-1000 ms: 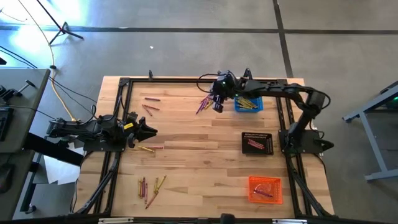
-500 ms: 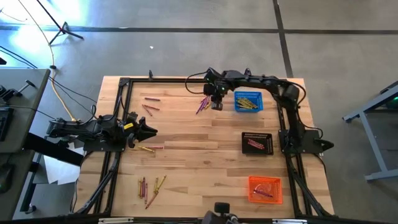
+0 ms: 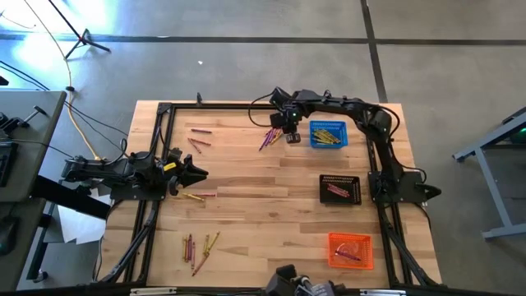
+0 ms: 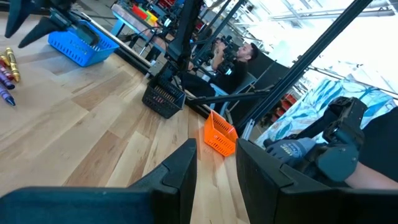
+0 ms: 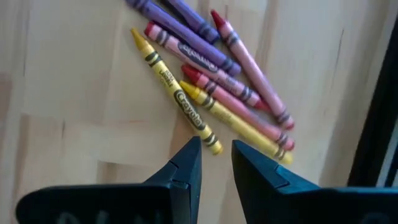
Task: Sort crayons
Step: Put the yellow crayon into the blue bin
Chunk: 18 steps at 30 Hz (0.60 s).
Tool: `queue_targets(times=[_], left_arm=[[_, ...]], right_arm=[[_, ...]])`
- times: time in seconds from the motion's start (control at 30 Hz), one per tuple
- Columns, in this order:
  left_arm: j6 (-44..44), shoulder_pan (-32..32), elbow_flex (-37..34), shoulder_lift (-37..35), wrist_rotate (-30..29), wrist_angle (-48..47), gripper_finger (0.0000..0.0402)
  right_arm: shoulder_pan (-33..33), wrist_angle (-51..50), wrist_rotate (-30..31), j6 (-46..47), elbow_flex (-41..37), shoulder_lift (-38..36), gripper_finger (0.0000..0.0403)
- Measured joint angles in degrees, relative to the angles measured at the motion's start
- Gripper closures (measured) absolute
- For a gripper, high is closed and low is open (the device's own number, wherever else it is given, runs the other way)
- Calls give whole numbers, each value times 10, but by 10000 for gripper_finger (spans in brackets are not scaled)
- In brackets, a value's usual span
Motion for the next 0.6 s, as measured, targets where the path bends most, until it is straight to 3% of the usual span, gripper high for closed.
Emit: queue_targets(times=[0.6], left_arm=[[0,0,0,0,0,0,302]], right_arm=[[3,19,-3,-3,-1,21,330]])
